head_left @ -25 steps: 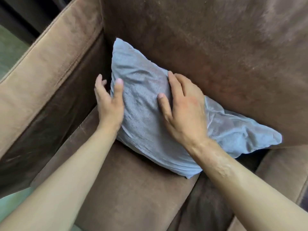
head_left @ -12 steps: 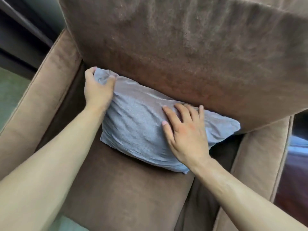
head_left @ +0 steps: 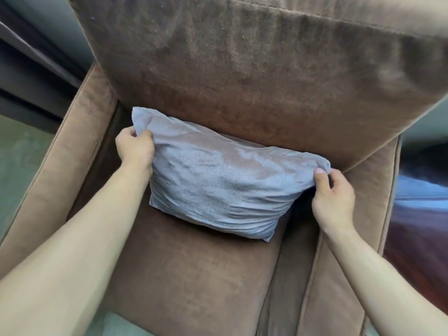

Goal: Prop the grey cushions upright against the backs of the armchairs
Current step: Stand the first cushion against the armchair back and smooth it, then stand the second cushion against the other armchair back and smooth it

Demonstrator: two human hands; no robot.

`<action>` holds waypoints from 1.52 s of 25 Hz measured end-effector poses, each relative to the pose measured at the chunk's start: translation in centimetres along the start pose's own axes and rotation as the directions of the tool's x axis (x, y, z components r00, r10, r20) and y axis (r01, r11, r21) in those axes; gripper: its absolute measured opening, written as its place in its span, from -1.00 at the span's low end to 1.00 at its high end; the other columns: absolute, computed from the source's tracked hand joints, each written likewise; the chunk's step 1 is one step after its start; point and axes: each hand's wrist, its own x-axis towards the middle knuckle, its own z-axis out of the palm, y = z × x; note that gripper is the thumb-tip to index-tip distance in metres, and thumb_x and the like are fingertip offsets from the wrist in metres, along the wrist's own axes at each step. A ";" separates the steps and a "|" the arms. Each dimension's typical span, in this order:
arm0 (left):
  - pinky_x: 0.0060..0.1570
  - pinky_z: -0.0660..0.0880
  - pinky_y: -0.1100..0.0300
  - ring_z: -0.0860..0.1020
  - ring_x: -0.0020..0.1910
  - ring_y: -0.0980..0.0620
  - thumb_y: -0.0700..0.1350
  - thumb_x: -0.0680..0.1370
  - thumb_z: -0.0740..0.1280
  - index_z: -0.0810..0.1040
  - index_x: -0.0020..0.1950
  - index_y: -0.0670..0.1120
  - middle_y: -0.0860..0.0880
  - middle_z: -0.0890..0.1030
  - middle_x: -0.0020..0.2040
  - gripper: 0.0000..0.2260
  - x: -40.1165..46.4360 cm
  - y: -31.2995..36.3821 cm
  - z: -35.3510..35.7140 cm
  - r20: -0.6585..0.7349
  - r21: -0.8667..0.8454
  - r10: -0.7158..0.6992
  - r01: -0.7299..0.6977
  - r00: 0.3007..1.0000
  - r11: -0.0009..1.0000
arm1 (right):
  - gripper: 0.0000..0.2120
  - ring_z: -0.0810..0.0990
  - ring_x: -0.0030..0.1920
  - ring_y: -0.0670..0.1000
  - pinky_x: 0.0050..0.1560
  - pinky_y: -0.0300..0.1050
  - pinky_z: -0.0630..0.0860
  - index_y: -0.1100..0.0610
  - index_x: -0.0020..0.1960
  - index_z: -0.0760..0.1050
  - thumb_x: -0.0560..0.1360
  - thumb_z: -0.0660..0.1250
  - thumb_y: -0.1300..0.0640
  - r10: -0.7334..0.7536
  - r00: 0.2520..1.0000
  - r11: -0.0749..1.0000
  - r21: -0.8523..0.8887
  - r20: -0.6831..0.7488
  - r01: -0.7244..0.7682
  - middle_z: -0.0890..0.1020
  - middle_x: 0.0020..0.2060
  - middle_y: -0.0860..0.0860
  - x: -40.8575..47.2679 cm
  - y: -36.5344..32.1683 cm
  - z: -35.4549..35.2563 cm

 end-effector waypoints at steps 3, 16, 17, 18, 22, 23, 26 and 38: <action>0.27 0.52 0.08 0.60 0.24 -0.03 -0.13 0.53 0.29 0.53 0.31 -0.16 -0.04 0.62 0.19 -0.64 -3.1 1.6 -1.4 -0.161 0.050 0.075 -0.068 0.984 0.996 | -0.80 0.66 -0.02 0.03 0.10 -0.01 0.59 -0.03 -0.06 0.57 0.60 0.17 0.06 0.108 0.971 0.966 0.254 -0.214 -0.051 0.66 -0.11 -0.03 0.4 -1.5 -0.6; 0.33 0.53 -0.09 0.64 0.21 -0.18 0.27 0.39 0.34 0.61 0.18 0.03 -0.12 0.69 0.19 -0.53 -12.0 -5.7 -4.6 0.061 0.161 -0.113 0.102 0.992 0.982 | -0.73 0.64 0.12 -0.11 0.20 -0.26 0.51 -0.04 0.20 0.60 0.56 0.28 0.17 -0.044 0.905 0.991 -0.095 0.424 0.093 0.68 0.06 -0.15 -1.5 2.3 -2.7; 0.37 0.49 -0.04 0.62 0.22 -0.11 0.23 0.44 0.35 0.58 0.28 0.00 -0.06 0.67 0.22 -0.50 -13.7 -5.4 -5.5 0.091 0.233 -0.109 0.086 0.990 0.969 | -0.69 0.61 0.17 -0.09 0.15 -0.31 0.47 0.00 0.28 0.56 0.56 0.28 0.15 0.023 0.927 0.994 -0.110 0.373 0.020 0.67 0.12 -0.11 -2.0 2.5 -3.8; 0.38 0.46 0.02 0.60 0.22 -0.06 0.16 0.51 0.37 0.55 0.36 -0.04 -0.01 0.64 0.23 -0.52 -16.1 -4.9 -6.1 0.148 0.321 -0.105 0.053 0.983 0.946 | -0.63 0.58 0.24 -0.06 0.16 -0.30 0.43 0.01 0.37 0.51 0.56 0.28 0.12 0.088 0.924 0.990 -0.135 0.371 -0.041 0.64 0.21 -0.07 -2.7 2.8 -4.6; 0.32 0.39 0.10 0.55 0.26 0.00 0.07 0.61 0.34 0.48 0.46 -0.05 -0.05 0.61 0.35 -0.55 -25.2 -5.5 -8.4 0.346 0.400 -0.092 -0.058 0.934 0.915 | -0.50 0.42 0.45 0.05 0.38 -0.13 0.31 0.05 0.53 0.32 0.61 0.26 0.04 0.033 0.834 0.959 -0.253 0.551 0.129 0.46 0.46 0.06 -7.8 2.3 -8.0; 0.29 0.37 0.11 0.55 0.29 -0.01 0.07 0.61 0.33 0.47 0.47 -0.06 -0.06 0.59 0.38 -0.55 -26.7 -6.0 -8.6 0.383 0.409 -0.078 -0.093 0.921 0.908 | -0.48 0.37 0.48 0.05 0.42 -0.13 0.28 0.09 0.55 0.29 0.62 0.25 0.03 -0.012 0.818 0.942 -0.268 0.575 0.202 0.43 0.48 0.06 -9.1 2.0 -8.7; 0.38 0.36 0.09 0.51 0.41 -0.08 0.07 0.62 0.32 0.41 0.51 -0.08 -0.13 0.53 0.45 -0.51 -32.6 -6.7 -9.1 0.549 0.407 -0.009 -0.258 0.836 0.876 | -0.41 0.24 0.57 0.04 0.55 -0.07 0.15 0.12 0.58 0.23 0.62 0.23 -0.05 -0.061 0.791 0.892 -0.323 0.609 0.317 0.33 0.55 0.09 -13.8 1.4 -11.6; 0.48 0.32 0.01 0.37 0.54 -0.11 0.16 0.63 0.26 0.27 0.59 -0.09 -0.15 0.38 0.56 -0.40 -57.5 -0.9 -9.4 0.897 0.197 0.199 -0.760 0.394 0.619 | -0.39 0.06 0.63 0.06 0.60 0.14 0.04 0.01 0.62 0.11 0.64 0.14 -0.13 0.018 0.986 0.911 -0.410 0.166 0.052 0.10 0.63 0.10 -29.0 6.3 -38.3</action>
